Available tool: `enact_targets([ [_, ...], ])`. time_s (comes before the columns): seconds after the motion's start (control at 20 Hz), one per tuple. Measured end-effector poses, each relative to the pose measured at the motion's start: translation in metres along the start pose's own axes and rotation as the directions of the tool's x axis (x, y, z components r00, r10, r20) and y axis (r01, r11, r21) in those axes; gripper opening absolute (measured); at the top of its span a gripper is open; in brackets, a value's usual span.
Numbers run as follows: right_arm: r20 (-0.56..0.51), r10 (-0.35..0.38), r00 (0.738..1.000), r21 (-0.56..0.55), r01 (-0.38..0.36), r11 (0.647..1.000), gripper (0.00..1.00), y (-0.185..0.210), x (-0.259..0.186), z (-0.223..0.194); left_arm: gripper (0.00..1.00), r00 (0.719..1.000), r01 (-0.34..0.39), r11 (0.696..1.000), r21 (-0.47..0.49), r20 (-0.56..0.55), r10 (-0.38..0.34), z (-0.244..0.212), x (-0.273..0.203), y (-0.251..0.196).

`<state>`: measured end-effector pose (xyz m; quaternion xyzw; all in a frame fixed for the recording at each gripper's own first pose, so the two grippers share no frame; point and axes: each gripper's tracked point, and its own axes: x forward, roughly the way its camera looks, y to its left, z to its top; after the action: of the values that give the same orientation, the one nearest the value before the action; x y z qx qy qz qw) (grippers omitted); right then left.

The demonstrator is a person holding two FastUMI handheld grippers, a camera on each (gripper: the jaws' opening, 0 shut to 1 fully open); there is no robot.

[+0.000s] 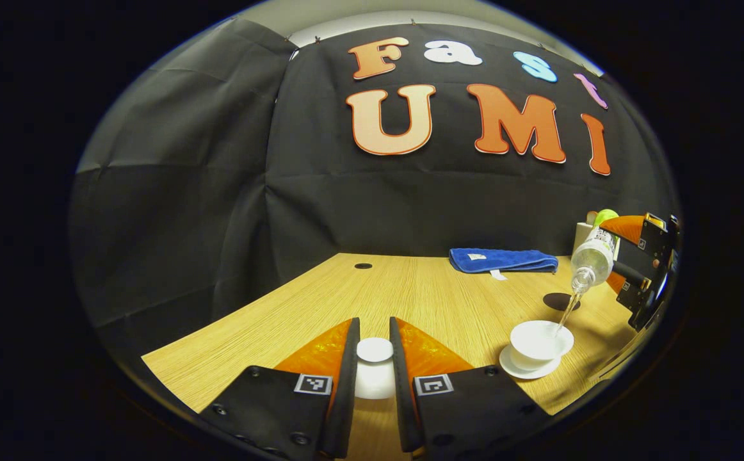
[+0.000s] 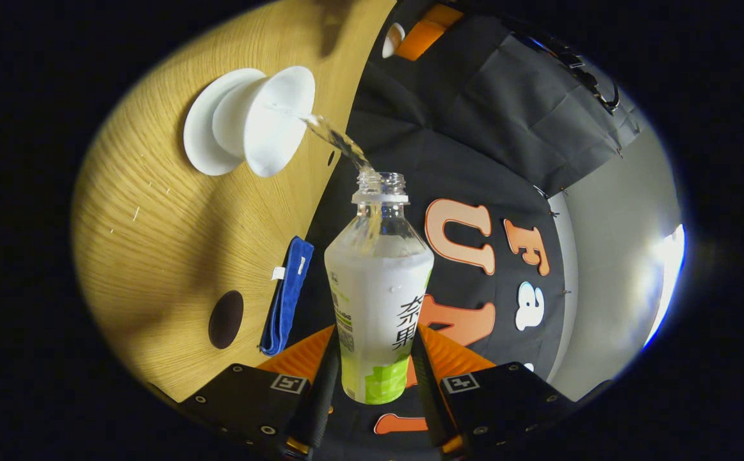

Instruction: Open the teacup lid with one hand, grasp the water bottle and pour water into the teacup with the other hand; after pouring, place the water bottle on the coaster and then close the teacup lid.

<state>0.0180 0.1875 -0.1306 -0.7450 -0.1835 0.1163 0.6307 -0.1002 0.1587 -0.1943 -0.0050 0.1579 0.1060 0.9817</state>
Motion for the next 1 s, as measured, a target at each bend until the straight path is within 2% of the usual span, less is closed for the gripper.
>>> enact_targets([
  [0.55,0.045,-0.081,0.996,-0.08,0.085,0.993,0.62,-0.017,0.008,0.002,0.33,1.0,0.001,1.0,0.003,0.015,-0.001,0.012,-0.001,0.002],
  [1.0,0.102,-0.135,0.986,-0.179,0.152,0.972,0.62,-0.036,0.011,0.008,0.33,1.0,-0.001,1.0,0.001,0.022,0.001,0.017,-0.004,0.007],
])
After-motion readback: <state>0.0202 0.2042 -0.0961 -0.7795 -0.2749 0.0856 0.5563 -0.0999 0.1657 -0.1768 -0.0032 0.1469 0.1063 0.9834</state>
